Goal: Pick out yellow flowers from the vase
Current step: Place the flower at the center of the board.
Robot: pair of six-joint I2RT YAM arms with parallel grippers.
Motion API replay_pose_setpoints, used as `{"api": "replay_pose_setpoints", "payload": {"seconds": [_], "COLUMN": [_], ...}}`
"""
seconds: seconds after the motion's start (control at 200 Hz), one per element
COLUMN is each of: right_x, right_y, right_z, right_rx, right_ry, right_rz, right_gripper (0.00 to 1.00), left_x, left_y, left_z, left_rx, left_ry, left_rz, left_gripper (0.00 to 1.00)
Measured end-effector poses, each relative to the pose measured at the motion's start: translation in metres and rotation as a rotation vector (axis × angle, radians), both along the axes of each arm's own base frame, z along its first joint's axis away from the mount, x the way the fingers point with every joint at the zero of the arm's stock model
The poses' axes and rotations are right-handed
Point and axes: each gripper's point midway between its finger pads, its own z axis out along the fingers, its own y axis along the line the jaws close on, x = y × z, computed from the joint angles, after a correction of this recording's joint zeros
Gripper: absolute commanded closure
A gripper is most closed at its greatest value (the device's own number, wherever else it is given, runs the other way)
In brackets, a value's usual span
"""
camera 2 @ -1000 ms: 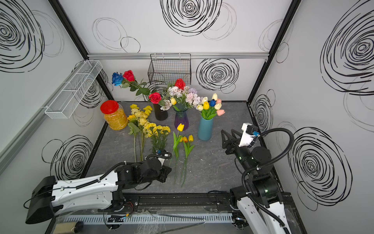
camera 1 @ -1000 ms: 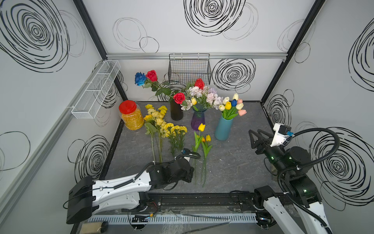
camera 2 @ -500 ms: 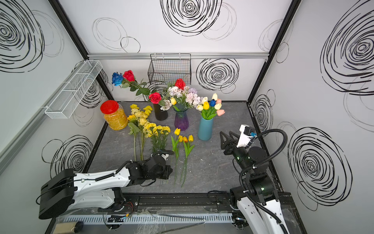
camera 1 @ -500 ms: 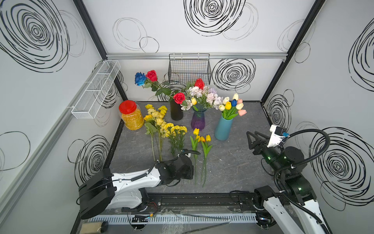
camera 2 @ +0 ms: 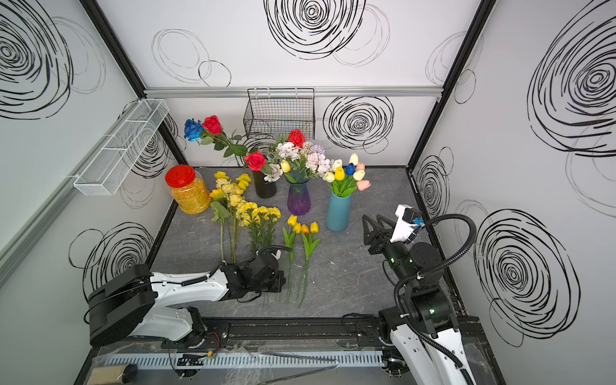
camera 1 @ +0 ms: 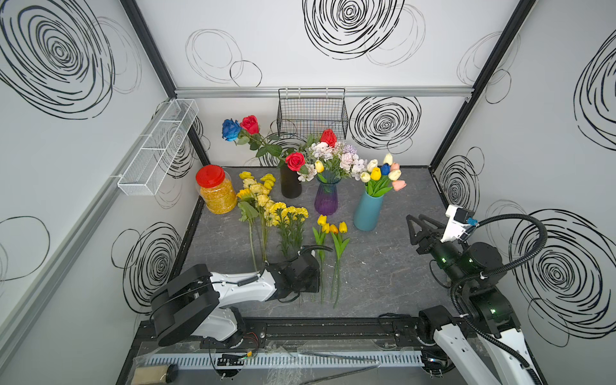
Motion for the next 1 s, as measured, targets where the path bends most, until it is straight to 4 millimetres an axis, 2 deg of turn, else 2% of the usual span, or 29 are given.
{"api": "replay_pose_setpoints", "payload": {"seconds": [0.175,0.405,0.525,0.64,0.786,1.001], "right_x": [0.004,0.011,0.015,0.021,0.028,0.049], "right_y": [0.004,0.011,0.016,0.021,0.027,0.035], "right_z": [-0.004,-0.014,-0.020,-0.024,-0.026,-0.018], "right_rx": [-0.003,-0.012,-0.017,-0.021,-0.027,-0.048], "right_ry": [0.020,0.063,0.090,0.120,0.146,0.182], "right_rz": [0.019,0.045,0.066,0.087,0.107,0.122], "right_gripper": [0.46,0.51,0.53,0.53,0.52,0.53], "left_x": [0.001,0.006,0.009,0.015,0.023,0.028], "left_y": [-0.001,-0.005,-0.006,-0.006,-0.002,0.026], "left_z": [-0.004,0.001,0.010,0.030,0.066,0.127], "left_rx": [0.001,-0.023,-0.036,-0.071,-0.118,-0.198], "left_ry": [0.007,-0.021,-0.047,-0.106,-0.216,-0.437], "left_rz": [-0.002,-0.011,-0.018,-0.018,-0.015,0.024], "left_gripper": [0.89,0.70,0.64,0.58,0.49,0.37]}}
